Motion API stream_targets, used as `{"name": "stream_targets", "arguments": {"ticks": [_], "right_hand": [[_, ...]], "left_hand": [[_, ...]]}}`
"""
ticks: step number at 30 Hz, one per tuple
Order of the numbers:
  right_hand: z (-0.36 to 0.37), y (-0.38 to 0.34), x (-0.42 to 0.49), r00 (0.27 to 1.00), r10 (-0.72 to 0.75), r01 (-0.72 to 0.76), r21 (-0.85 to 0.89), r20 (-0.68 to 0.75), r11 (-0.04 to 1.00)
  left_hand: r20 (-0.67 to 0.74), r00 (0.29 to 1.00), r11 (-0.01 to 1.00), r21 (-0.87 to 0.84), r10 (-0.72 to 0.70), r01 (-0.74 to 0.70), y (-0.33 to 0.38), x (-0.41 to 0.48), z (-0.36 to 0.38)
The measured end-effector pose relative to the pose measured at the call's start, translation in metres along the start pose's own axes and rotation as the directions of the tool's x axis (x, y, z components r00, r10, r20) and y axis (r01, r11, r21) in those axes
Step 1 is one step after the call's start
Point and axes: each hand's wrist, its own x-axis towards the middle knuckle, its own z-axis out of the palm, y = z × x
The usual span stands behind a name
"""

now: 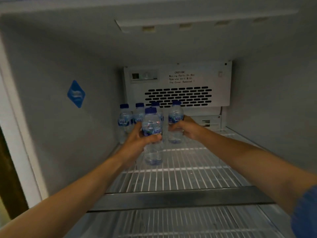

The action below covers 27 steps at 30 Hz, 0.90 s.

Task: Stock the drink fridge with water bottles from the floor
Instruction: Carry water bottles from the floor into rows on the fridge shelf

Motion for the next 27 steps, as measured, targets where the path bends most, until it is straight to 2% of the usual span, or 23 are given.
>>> {"name": "stream_targets", "arguments": {"ticks": [10, 27], "right_hand": [[0.008, 0.012, 0.008, 0.996, -0.072, 0.071, 0.028, 0.055, 0.997], [0.011, 0.012, 0.004, 0.995, -0.094, 0.097, -0.111, 0.037, 0.989]], "left_hand": [[0.027, 1.000, 0.999, -0.032, -0.007, 0.008, 0.006, -0.006, 0.005], [0.002, 1.000, 1.000, -0.007, -0.014, 0.014, 0.003, -0.005, 0.000]]}}
